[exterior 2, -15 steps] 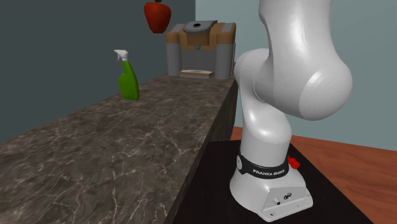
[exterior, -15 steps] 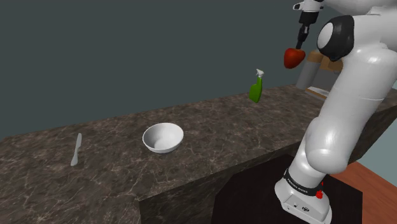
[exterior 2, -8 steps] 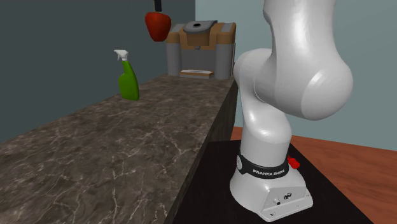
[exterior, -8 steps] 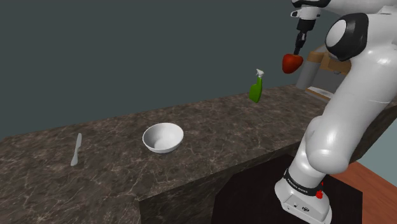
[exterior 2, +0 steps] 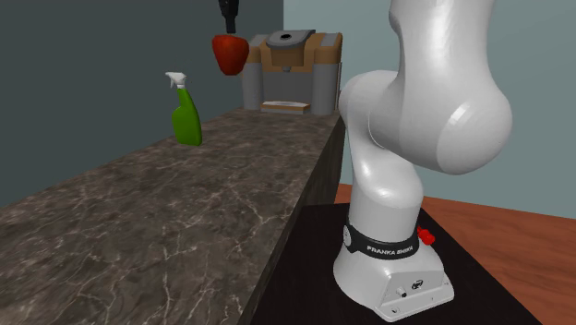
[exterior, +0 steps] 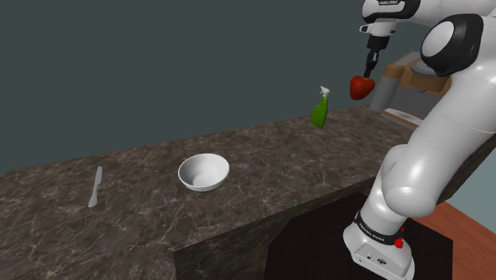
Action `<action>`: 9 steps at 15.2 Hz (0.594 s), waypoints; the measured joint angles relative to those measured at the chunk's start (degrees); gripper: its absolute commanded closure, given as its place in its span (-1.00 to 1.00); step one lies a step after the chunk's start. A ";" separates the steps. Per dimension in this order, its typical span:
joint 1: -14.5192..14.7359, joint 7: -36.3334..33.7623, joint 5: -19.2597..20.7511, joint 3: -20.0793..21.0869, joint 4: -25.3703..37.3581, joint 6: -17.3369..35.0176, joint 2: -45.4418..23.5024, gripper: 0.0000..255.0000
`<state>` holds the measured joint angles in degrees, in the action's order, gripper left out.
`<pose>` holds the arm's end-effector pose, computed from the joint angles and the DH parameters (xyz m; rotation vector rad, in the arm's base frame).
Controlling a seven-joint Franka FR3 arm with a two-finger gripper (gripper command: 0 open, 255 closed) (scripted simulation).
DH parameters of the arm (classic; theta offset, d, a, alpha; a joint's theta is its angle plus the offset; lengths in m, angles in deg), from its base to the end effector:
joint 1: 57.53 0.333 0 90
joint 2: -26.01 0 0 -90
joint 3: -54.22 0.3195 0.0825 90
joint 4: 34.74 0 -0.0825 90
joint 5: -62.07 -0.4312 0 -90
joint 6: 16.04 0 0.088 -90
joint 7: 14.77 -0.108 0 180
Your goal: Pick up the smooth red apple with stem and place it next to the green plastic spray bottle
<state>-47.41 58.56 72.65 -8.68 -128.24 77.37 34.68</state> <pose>0.3086 -0.5015 0.6381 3.0081 0.5528 -0.0211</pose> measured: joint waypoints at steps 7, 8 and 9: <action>-0.83 -2.00 2.60 1.37 -7.14 5.37 2.86 1.00; -0.85 -2.21 2.70 1.43 -7.86 6.02 2.95 1.00; -0.89 -2.24 2.76 1.31 -8.72 6.87 2.98 1.00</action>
<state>-48.31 56.32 75.40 -7.38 -136.96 84.24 37.65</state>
